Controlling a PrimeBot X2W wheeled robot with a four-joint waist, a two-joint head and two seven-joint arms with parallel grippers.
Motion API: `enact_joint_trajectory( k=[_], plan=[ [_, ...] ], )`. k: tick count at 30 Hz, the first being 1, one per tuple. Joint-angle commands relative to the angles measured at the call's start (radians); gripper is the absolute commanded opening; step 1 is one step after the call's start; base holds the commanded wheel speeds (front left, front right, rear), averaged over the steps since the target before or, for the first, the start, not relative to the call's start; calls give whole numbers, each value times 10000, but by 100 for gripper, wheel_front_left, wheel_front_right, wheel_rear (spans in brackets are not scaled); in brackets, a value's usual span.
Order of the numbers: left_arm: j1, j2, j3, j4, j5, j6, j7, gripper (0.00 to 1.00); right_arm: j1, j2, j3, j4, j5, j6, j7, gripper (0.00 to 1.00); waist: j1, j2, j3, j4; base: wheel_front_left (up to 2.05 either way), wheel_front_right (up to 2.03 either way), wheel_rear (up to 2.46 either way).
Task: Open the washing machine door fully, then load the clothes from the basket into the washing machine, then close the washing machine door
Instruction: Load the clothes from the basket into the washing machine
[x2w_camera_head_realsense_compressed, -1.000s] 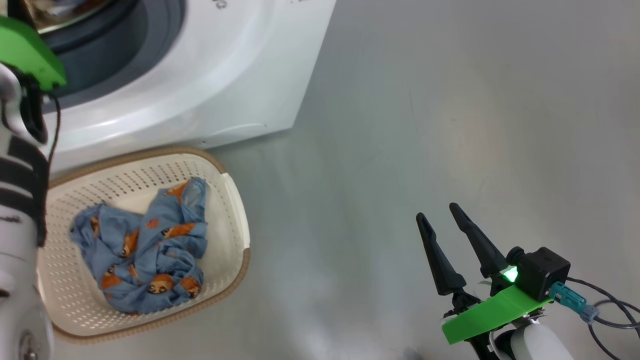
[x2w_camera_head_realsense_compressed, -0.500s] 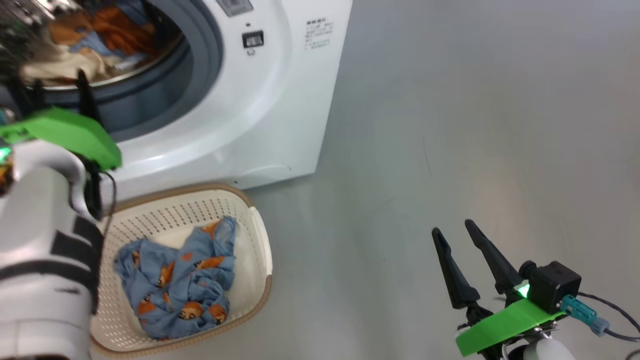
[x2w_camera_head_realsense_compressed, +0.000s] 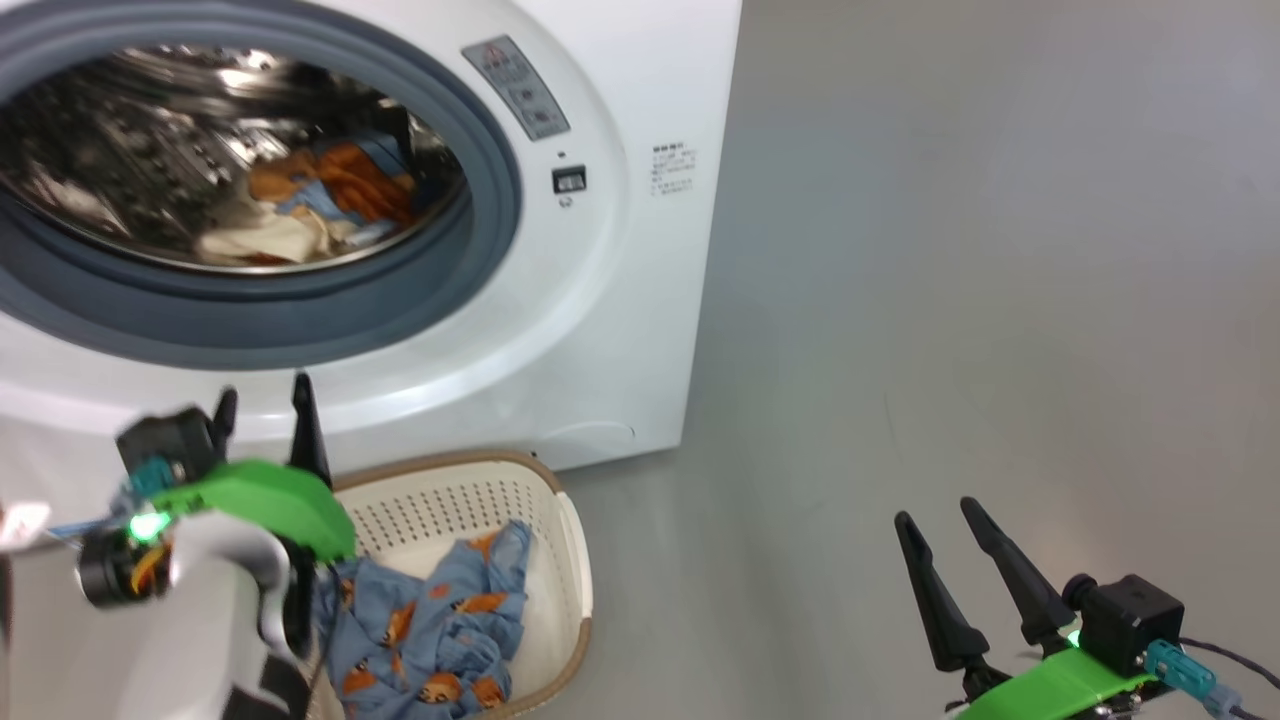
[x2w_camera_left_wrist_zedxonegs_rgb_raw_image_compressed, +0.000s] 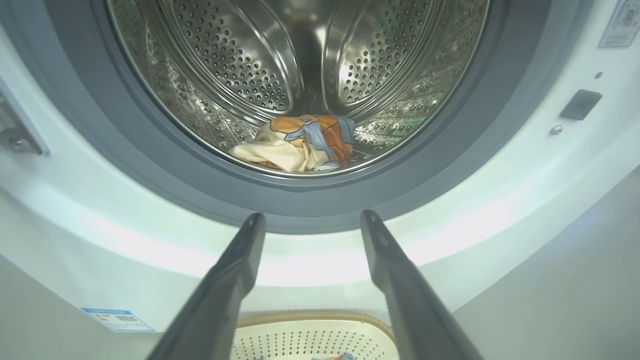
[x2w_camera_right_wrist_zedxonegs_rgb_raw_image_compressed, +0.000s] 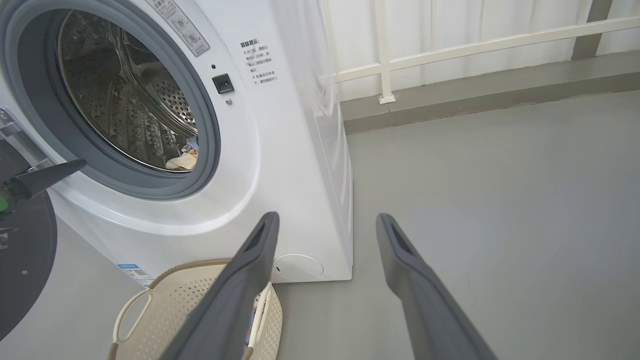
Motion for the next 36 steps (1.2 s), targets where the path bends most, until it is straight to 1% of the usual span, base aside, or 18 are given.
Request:
enact_joint_trajectory(
  k=[1, 5, 10, 12, 14, 18, 24, 33, 36],
  plan=[
    [332, 212, 232, -572, -70, -70, -64, 100, 103, -187, 245, -197, -37, 16, -119, 100, 0, -1, -607, 330, 0, 0, 0],
    [1451, 70, 174, -1670, -108, -175, -64, 100, 209, -306, 308, -206, -54, 16, -119, 100, 0, -1, -904, 441, 0, 0, 0],
    [2960, -14, 118, -3136, -180, -123, -64, 100, 257, -406, 421, -189, -22, 16, -119, 100, 0, -1, -1196, 480, 0, 0, 0],
    [3568, -26, 85, -3713, -246, -41, -64, 100, 309, -431, 468, -169, -6, 16, -119, 100, 0, -1, -1331, 478, 0, 0, 0],
    [4164, -30, -146, -4210, -450, 21, -64, 100, 363, -459, 502, -156, 10, 16, -119, 100, 0, -1, -1427, 474, 0, 0, 0],
    [5078, -32, -377, -5107, -654, 269, -64, 100, 398, -486, 522, -167, 18, 16, -119, 100, 0, -1, -1544, 486, 0, 0, 0],
    [5900, -34, -348, -5961, -677, 423, -64, 100, 494, -505, 490, -175, 3, 16, -119, 100, 0, -1, -1664, 580, 0, 0, 0],
    [6966, -35, -204, -7062, -722, 290, -64, 100, 786, -589, 287, -225, -88, 16, -119, 100, 0, -1, -1922, 729, 0, 0, 0],
    [7392, -35, -60, -7417, -781, 317, -64, 100, 910, -608, 201, -255, -108, 16, -119, 100, 0, -1, -2054, 734, 0, 0, 0]
  ],
)
